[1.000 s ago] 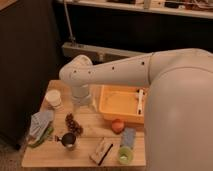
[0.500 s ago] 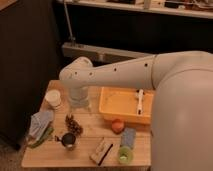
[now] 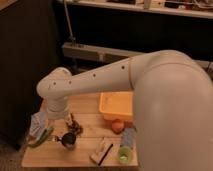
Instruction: Place pepper in tray
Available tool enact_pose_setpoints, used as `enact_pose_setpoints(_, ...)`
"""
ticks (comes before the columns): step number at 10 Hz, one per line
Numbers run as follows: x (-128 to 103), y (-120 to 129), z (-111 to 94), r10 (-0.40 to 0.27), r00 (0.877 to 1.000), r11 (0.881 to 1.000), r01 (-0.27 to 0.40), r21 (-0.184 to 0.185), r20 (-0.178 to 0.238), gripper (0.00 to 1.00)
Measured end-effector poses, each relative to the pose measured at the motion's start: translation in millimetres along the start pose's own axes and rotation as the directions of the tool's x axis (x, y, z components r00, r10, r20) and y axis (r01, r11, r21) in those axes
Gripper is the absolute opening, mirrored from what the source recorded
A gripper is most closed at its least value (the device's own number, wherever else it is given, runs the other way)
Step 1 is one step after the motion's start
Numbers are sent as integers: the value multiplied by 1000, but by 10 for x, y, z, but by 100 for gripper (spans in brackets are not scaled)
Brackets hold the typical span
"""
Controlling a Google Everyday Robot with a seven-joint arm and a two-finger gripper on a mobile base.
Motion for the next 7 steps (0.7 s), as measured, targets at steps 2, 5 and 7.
enact_pose_setpoints(2, -63, 244, 125, -44, 999, 999, 44, -17, 3, 65)
enact_pose_setpoints(5, -155, 443, 187, -72, 997, 995, 73, -65, 31, 65)
enact_pose_setpoints(7, -194, 497, 174, -80, 995, 992, 86, -94, 65, 65)
